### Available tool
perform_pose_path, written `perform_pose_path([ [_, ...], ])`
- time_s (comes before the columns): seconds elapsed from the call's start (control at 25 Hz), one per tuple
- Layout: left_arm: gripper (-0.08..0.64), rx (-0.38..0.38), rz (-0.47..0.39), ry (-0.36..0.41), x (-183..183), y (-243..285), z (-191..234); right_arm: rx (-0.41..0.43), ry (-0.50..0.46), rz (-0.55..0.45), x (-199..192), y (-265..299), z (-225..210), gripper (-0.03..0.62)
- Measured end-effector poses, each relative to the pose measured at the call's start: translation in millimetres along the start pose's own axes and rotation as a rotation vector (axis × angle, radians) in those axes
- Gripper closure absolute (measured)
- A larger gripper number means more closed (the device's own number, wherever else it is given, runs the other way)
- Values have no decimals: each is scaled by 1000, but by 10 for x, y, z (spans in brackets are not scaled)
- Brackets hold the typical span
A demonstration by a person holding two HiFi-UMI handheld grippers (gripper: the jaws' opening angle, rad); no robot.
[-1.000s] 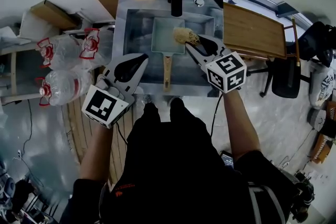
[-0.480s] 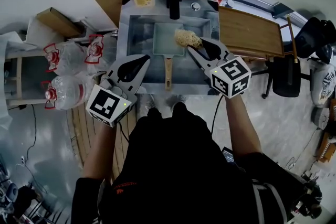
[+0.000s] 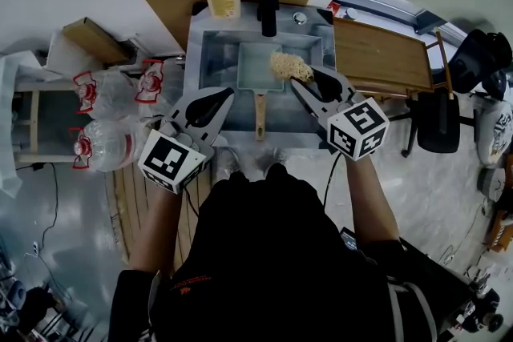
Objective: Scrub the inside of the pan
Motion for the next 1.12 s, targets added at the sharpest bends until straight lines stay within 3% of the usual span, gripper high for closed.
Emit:
perform_pose_path([
  [0.48,541,-5,5,-8,1,56,-25,8,9,-34,35,-60,32,440],
  [0.72,541,9,31,-51,26,100,-85,11,8,-46,58,-127,4,440],
  [1.12,541,0,8,-18,-12,134,-83,23,4,-37,41,-115,-7,440],
])
Point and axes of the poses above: the fingertips, and each gripper's own axes: y forward along the fingers, z to its left, x out of its top, the point moved 6 cm from there along -y, backward along the fingers, and after that the axes turned 7 degrees about x, right-handed, at the moved point
